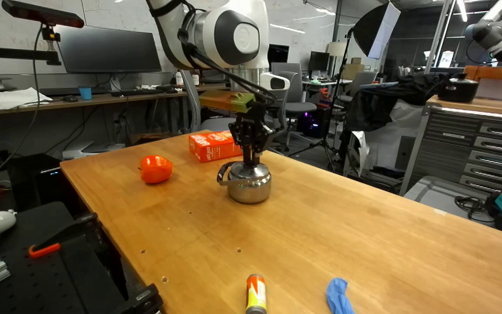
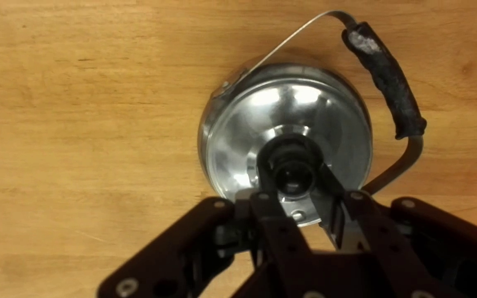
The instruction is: Put the lid on the silver kettle
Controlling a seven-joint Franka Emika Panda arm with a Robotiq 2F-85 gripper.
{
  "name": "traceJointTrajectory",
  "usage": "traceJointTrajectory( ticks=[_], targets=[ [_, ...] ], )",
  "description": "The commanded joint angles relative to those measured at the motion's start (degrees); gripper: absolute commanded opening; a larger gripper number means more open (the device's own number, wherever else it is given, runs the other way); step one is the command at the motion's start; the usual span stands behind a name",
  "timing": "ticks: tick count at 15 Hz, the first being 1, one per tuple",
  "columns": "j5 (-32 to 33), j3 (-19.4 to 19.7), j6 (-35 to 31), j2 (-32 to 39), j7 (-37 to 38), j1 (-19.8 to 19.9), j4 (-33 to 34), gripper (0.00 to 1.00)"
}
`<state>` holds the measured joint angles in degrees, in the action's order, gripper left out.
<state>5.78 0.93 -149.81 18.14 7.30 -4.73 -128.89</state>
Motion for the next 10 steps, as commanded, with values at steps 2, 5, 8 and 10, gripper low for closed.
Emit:
traceJointTrajectory(
  ticks=[2, 5, 8, 10],
  targets=[
    [-4.08, -1.91, 2.79, -0.71, -3.81, 1.89, 0.7, 0.59],
    [-5.94, -2.5, 2.84, -1.83, -5.01, 2.37, 0.37, 0.82],
    [-7.66, -2.99, 2.79, -4.72, -5.3, 2.39, -0.48, 1.0],
    [-8.24, -3.04, 2.5, -8.19, -4.24, 1.9, -1.39, 1.0]
  ],
)
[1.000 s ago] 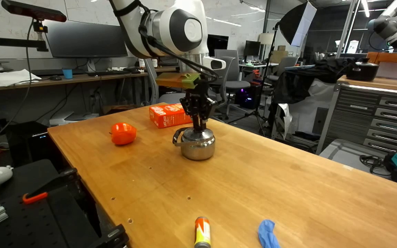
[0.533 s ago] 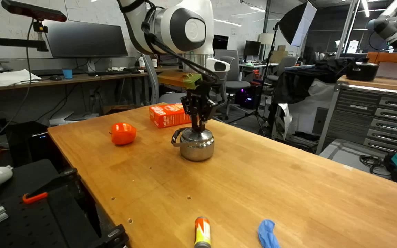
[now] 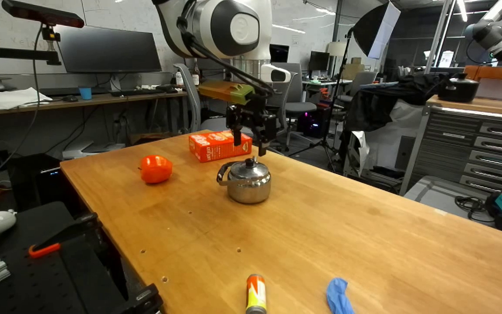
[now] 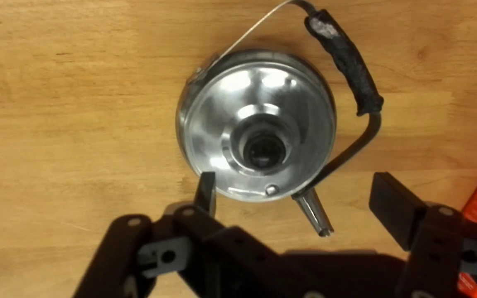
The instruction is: Put the lid on the silver kettle
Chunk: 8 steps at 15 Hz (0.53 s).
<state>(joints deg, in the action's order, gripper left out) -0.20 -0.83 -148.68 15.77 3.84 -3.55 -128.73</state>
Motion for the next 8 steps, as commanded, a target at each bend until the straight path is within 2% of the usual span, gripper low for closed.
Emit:
traceJointTrajectory(
  ticks=[1, 4, 8],
  targets=[
    [-2.61, -1.35, 1.47, -7.3, -0.49, 0.6, -1.64, 1.0],
    [-3.12, -1.53, 2.19, -12.46, 1.12, 0.09, -2.08, 1.0],
    [-2.46, -1.67, 9.38, -19.12, 3.57, -0.22, -2.35, 1.0]
  ],
)
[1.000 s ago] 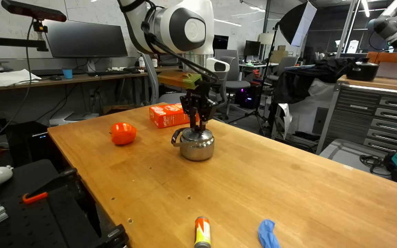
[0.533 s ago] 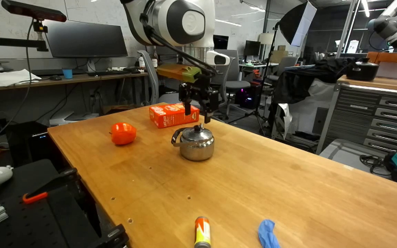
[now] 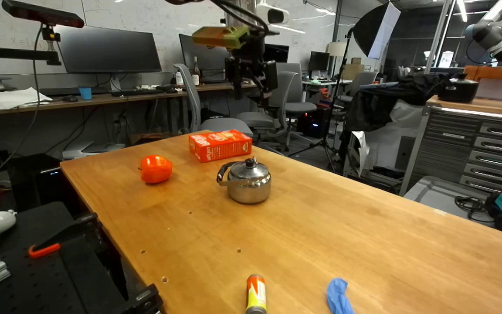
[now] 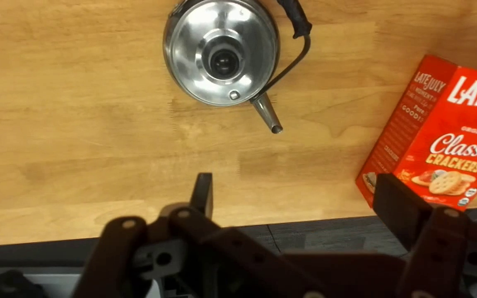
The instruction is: Put the lid on the silver kettle
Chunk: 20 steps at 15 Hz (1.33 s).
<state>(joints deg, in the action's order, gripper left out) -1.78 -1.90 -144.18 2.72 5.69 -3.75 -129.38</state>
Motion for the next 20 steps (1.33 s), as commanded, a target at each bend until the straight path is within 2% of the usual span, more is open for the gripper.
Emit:
traceJointTrajectory(
  ticks=[1, 13, 20],
  targets=[
    [-0.85, -0.69, 7.06, -7.51, 2.04, 0.0, -1.75, 1.0],
    [0.61, -1.99, 27.45, -20.55, 4.85, 0.49, -5.75, 1.0],
    [3.35, -2.05, 34.21, -25.84, 5.8, 1.21, -8.72, 1.0]
  ],
)
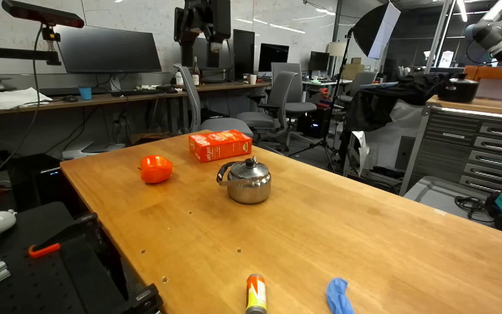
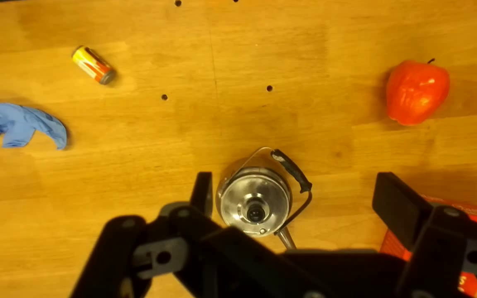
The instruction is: Put the lid on the silver kettle
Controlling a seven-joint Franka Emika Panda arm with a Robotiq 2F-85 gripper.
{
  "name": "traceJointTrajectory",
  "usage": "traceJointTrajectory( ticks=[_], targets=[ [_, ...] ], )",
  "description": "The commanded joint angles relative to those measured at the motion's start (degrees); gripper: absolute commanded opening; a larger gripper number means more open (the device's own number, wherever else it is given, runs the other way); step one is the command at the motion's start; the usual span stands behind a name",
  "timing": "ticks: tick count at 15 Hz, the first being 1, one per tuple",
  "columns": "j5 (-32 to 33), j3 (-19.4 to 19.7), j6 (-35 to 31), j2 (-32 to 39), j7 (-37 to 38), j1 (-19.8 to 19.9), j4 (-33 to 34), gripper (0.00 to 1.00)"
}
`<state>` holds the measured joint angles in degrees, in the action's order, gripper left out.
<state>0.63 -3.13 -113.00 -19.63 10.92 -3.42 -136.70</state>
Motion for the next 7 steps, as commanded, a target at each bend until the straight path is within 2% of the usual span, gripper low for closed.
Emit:
traceJointTrajectory(
  ticks=[1, 7],
  targets=[
    [0.06, -0.56, 0.91, -0.68, -0.16, 0.64, -0.31, 1.0],
    [0.08, -0.56, 1.13, -0.43, -0.17, 0.63, -0.52, 1.0]
  ],
)
